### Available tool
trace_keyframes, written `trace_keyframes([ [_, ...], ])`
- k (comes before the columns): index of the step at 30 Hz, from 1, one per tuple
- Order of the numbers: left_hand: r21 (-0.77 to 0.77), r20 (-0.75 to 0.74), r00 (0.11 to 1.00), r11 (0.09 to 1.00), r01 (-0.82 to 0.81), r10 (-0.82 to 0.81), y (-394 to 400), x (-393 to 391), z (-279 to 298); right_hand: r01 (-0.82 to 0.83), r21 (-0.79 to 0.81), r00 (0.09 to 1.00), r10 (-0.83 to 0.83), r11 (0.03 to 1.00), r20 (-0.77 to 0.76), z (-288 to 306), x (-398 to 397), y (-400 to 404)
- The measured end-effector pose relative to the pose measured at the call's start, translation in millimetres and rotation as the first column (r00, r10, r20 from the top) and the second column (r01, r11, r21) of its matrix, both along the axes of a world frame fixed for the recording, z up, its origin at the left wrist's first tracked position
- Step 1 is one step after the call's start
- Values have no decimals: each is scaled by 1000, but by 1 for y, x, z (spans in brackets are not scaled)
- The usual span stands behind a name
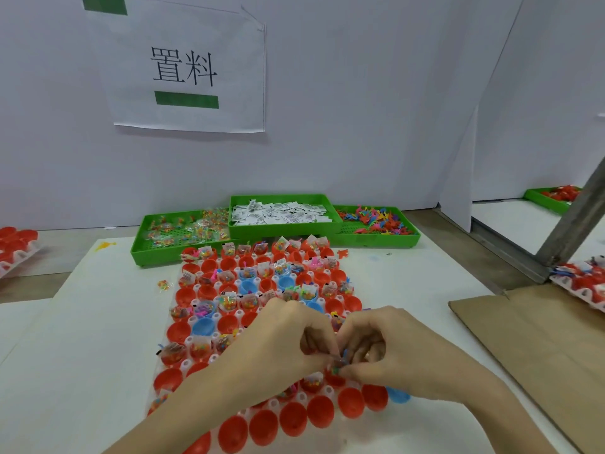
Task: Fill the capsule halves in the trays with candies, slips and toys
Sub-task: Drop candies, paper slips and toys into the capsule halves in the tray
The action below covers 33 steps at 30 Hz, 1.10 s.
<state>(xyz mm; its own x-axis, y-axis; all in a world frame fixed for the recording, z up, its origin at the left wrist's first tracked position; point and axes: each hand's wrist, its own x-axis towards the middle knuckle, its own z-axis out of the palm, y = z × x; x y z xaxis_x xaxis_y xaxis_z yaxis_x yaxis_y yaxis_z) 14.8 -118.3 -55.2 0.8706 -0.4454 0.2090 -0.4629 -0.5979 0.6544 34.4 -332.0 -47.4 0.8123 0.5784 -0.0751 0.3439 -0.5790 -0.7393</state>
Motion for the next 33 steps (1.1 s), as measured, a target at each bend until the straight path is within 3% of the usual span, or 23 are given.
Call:
trace_keyframes([
  [7, 142, 13, 998, 989, 52, -54, -2, 2, 3, -9, -140, 985, 33, 990, 168, -2, -6, 7],
  [13, 206, 60, 997, 978, 39, -53, -3, 2, 2, -45, -169, 990, 66, 985, 121, 9, -3, 4],
  [25, 190, -32, 994, 976, 108, -103, 1, 4, 6, -11, -162, 987, 37, 987, 158, 3, -10, 10],
  [33, 229, -8, 995, 968, 99, -100, -2, 4, 4, 16, -195, 982, 21, 981, 186, 3, -12, 9],
])
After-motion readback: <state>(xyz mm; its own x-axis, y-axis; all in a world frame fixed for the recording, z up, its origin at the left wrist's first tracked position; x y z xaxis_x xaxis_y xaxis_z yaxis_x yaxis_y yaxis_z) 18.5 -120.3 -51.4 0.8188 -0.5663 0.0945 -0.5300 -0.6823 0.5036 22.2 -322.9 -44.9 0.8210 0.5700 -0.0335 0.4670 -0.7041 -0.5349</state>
